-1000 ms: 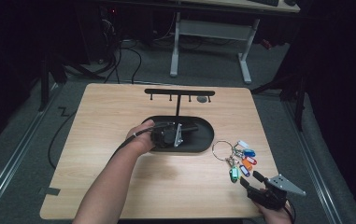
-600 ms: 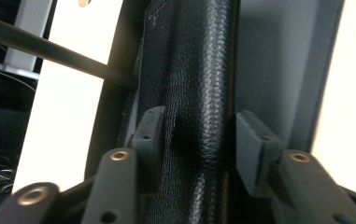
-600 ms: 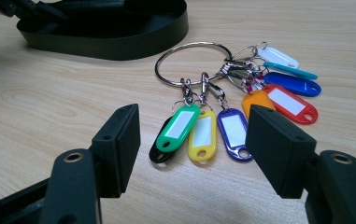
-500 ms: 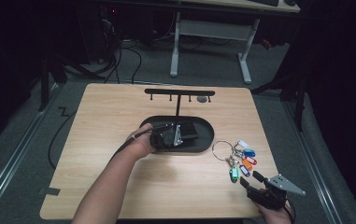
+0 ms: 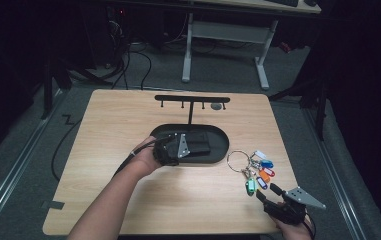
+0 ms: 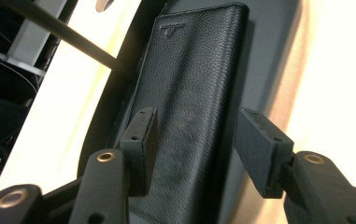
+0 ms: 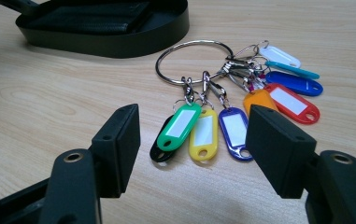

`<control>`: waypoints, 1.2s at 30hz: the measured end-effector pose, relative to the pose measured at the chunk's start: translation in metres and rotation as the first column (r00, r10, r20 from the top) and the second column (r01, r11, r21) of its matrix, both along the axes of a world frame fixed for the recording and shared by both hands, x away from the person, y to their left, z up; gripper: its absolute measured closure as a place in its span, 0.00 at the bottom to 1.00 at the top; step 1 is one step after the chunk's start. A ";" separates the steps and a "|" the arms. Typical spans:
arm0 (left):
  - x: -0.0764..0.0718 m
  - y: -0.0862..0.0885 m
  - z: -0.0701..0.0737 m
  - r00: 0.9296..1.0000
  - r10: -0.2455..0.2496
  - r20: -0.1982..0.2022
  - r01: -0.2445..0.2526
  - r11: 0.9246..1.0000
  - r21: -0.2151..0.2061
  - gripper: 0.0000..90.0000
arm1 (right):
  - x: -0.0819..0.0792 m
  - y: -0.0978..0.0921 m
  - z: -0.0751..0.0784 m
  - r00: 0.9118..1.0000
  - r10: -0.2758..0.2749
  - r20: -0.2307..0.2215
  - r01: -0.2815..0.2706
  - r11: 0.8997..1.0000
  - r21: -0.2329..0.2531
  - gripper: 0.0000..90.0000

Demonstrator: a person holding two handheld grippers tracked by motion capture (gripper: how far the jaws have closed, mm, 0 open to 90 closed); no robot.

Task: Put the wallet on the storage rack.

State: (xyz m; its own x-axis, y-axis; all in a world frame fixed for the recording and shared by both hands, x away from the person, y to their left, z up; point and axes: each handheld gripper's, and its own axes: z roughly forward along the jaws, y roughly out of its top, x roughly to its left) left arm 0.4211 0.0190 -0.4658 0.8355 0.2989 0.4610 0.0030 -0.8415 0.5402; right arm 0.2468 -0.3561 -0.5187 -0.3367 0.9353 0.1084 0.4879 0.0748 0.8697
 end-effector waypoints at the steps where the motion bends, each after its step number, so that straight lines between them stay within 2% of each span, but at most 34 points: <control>1: -0.003 0.003 0.000 1.000 0.006 -0.004 -0.006 1.000 -0.012 0.56 | 0.000 0.001 0.000 1.000 0.002 -0.001 -0.002 1.000 -0.001 0.40; 2: -0.010 0.011 0.001 1.000 0.018 -0.009 -0.018 0.999 -0.034 0.56 | 0.000 0.001 0.000 1.000 0.002 -0.001 -0.002 1.000 -0.002 0.40; 3: -0.010 0.011 0.001 1.000 0.018 -0.009 -0.018 0.999 -0.034 0.56 | 0.000 0.001 0.000 1.000 0.002 -0.001 -0.002 1.000 -0.002 0.40; 6: -0.021 0.024 0.000 0.999 0.036 -0.018 -0.037 0.996 -0.080 0.56 | 0.000 0.002 -0.001 1.000 0.007 -0.004 -0.007 1.000 -0.006 0.40; 7: -0.028 0.033 -0.001 0.998 0.057 -0.028 -0.060 0.992 -0.108 0.56 | 0.000 0.002 -0.001 1.000 0.007 -0.005 -0.007 1.000 -0.006 0.40; 8: -0.028 0.033 -0.001 0.998 0.057 -0.028 -0.060 0.992 -0.108 0.56 | 0.000 0.002 -0.001 1.000 0.005 -0.008 -0.005 1.000 -0.005 0.40; 10: -0.036 0.043 -0.003 0.996 0.075 -0.040 -0.080 0.987 -0.138 0.56 | 0.000 0.002 -0.001 1.000 0.005 -0.008 -0.005 1.000 -0.005 0.40; 11: -0.044 0.052 -0.007 0.994 0.100 -0.049 -0.106 0.983 -0.152 0.55 | 0.000 0.003 -0.001 1.000 0.003 -0.010 -0.003 1.000 -0.006 0.40; 12: -0.044 0.052 -0.007 0.994 0.100 -0.049 -0.106 0.983 -0.152 0.55 | 0.000 0.003 -0.001 1.000 0.003 -0.010 -0.003 1.000 -0.006 0.40; 13: -0.052 0.063 -0.011 0.991 0.119 -0.069 -0.130 0.975 -0.181 0.54 | 0.000 0.003 -0.001 1.000 0.004 -0.010 -0.004 1.000 -0.007 0.40; 14: -0.052 0.063 -0.011 0.991 0.119 -0.069 -0.130 0.975 -0.181 0.54 | 0.000 0.003 -0.001 1.000 0.004 -0.010 -0.004 1.000 -0.007 0.40; 17: -0.065 0.079 -0.018 0.984 0.149 -0.099 -0.168 0.960 -0.224 0.54 | 0.000 0.003 -0.002 1.000 0.013 -0.008 -0.013 1.000 -0.011 0.40; 19: -0.074 0.090 -0.022 0.979 0.165 -0.121 -0.192 0.946 -0.263 0.54 | 0.001 0.004 -0.002 1.000 0.019 -0.014 -0.019 1.000 -0.012 0.40; 20: -0.083 0.101 -0.026 0.972 0.185 -0.146 -0.221 0.929 -0.297 0.53 | 0.001 0.005 -0.003 1.000 0.021 -0.021 -0.021 1.000 -0.011 0.40; 22: -0.093 0.112 -0.028 0.966 0.199 -0.168 -0.244 0.916 -0.319 0.53 | 0.001 0.006 -0.004 0.999 0.029 -0.020 -0.029 0.999 -0.016 0.40; 23: -0.093 0.112 -0.028 0.966 0.199 -0.168 -0.244 0.916 -0.319 0.52 | 0.001 0.006 -0.004 0.999 0.029 -0.020 -0.029 0.999 -0.016 0.40; 25: -0.102 0.123 -0.030 0.954 0.230 -0.193 -0.284 0.898 -0.337 0.52 | 0.001 0.007 -0.004 0.999 0.035 -0.022 -0.035 0.999 -0.014 0.39; 26: -0.108 0.131 -0.032 0.944 0.243 -0.224 -0.313 0.877 -0.365 0.51 | 0.001 0.007 -0.004 0.999 0.041 -0.017 -0.042 0.999 -0.018 0.39; 27: -0.112 0.136 -0.032 0.939 0.249 -0.237 -0.326 0.865 -0.381 0.51 | 0.001 0.007 -0.004 0.999 0.041 -0.017 -0.042 0.999 -0.018 0.39; 29: -0.123 0.149 -0.037 0.931 0.270 -0.244 -0.353 0.834 -0.424 0.50 | 0.001 0.008 -0.004 0.999 0.044 -0.018 -0.044 0.999 -0.021 0.39; 31: -0.129 0.158 -0.043 0.924 0.290 -0.249 -0.375 0.812 -0.447 0.48 | 0.002 0.008 -0.006 0.999 0.048 -0.022 -0.049 0.999 -0.024 0.39; 32: -0.132 0.165 -0.045 0.912 0.302 -0.276 -0.402 0.790 -0.463 0.47 | 0.004 0.009 -0.008 0.998 0.050 -0.031 -0.051 0.998 -0.034 0.39; 34: -0.132 0.166 -0.044 0.911 0.303 -0.280 -0.404 0.790 -0.461 0.44 | 0.005 0.009 -0.008 0.998 0.045 -0.047 -0.046 0.998 -0.034 0.39; 35: -0.132 0.170 -0.042 0.909 0.319 -0.267 -0.412 0.781 -0.470 0.43 | 0.006 0.010 -0.008 0.998 0.043 -0.049 -0.045 0.998 -0.036 0.39; 36: -0.131 0.171 -0.042 0.906 0.324 -0.273 -0.420 0.772 -0.477 0.42 | 0.006 0.010 -0.007 0.998 0.041 -0.045 -0.043 0.998 -0.039 0.39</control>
